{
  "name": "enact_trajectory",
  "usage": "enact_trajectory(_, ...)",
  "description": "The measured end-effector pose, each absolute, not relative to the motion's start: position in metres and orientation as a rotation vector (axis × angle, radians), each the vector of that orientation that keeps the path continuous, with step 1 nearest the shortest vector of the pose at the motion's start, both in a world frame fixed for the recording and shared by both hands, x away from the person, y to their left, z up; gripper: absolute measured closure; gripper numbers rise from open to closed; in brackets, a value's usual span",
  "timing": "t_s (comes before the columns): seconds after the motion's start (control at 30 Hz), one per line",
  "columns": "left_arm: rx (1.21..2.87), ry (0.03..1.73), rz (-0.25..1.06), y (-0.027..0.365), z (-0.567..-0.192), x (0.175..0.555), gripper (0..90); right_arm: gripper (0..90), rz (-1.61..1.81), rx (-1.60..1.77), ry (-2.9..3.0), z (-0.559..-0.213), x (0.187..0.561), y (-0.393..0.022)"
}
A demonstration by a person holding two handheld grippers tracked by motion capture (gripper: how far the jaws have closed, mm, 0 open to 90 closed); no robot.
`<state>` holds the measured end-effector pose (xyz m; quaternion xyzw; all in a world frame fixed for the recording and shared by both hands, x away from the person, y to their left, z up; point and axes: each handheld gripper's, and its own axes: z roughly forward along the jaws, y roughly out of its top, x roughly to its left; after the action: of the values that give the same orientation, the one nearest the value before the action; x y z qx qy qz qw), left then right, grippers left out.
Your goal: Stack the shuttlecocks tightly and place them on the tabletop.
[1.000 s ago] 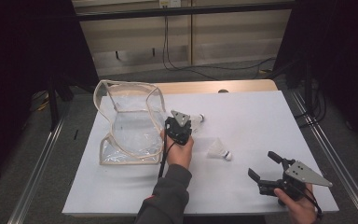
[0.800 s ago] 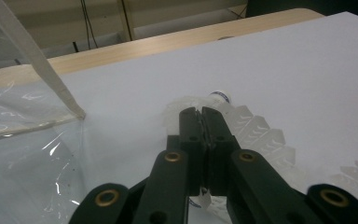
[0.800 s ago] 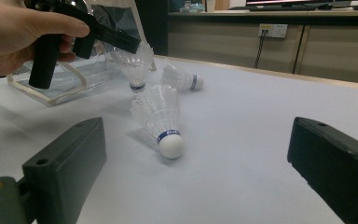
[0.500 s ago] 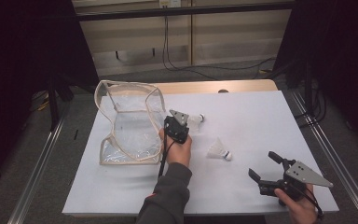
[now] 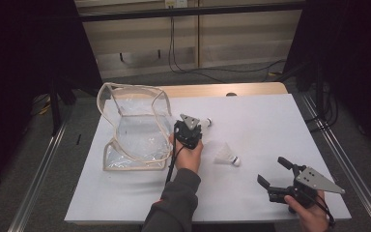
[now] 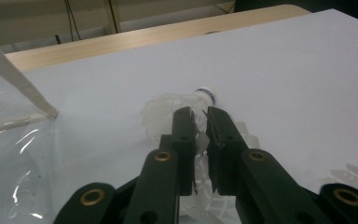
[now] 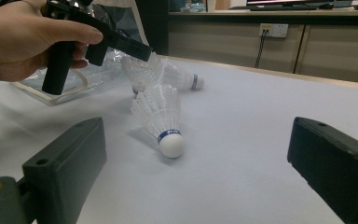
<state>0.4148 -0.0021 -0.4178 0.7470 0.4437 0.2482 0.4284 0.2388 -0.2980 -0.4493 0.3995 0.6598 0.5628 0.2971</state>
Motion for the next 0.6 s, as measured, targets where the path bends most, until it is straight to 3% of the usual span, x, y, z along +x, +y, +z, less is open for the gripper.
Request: enact_trajectory(0.6, 1.86, 1.085, 0.566, -0.0102, -0.4228, 0.4234, 70.2, 3.9, 1.499, 1.065, 1.759, -0.4496, 0.2392, -0.2983)
